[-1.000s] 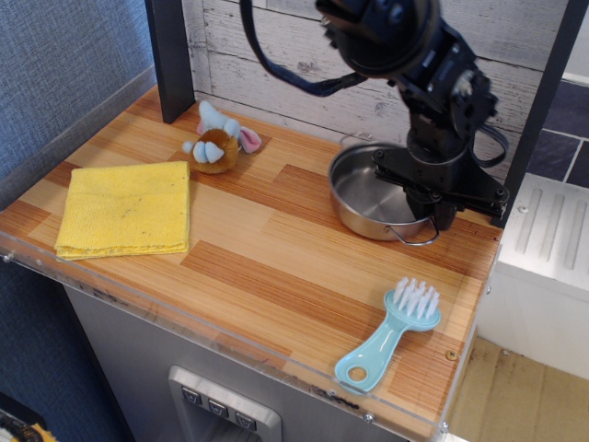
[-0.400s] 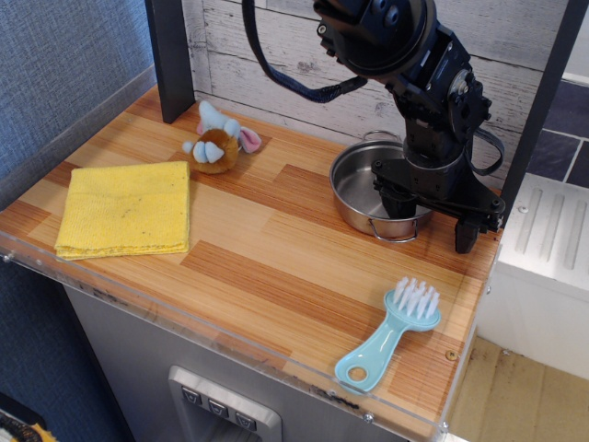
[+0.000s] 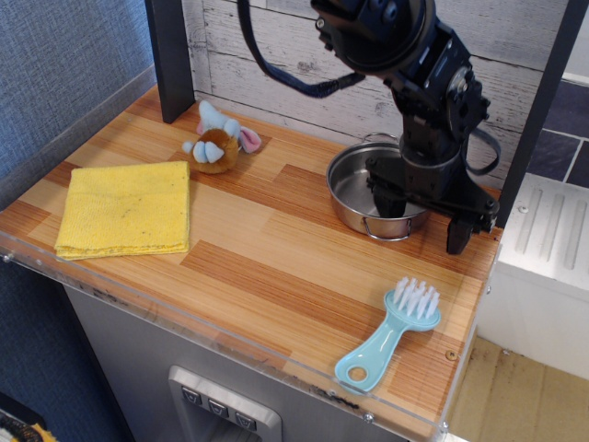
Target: Move the pot to the back right side of the table
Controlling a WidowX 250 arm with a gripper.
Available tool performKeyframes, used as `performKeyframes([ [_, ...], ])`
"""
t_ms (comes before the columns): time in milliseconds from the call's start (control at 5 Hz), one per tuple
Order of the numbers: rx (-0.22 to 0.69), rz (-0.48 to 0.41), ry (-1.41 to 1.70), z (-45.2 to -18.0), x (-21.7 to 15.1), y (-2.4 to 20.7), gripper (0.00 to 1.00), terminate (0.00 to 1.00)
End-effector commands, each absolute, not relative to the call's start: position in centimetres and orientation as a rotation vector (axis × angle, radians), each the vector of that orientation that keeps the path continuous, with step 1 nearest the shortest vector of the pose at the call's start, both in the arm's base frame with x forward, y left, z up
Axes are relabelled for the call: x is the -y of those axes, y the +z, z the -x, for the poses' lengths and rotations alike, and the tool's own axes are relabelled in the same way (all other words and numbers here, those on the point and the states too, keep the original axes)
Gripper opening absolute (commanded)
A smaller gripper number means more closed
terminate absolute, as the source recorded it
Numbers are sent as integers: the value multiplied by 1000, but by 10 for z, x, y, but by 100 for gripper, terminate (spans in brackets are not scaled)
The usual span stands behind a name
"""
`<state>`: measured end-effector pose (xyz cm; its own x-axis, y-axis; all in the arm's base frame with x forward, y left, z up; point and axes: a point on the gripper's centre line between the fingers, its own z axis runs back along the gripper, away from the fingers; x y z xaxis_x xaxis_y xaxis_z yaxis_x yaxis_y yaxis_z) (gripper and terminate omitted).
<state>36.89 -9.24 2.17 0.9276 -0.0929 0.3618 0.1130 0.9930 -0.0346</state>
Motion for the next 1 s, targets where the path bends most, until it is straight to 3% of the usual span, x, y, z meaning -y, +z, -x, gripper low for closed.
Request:
performKeyframes([
  [0,474,50,-153,-363,94,74,100,0],
  [400,532,45,-124,-342,88,117,100,0],
  [600,519,-28,-79,-332,89,141,100,0],
  [800,519,-28,-79,-332,89,141,100,0],
])
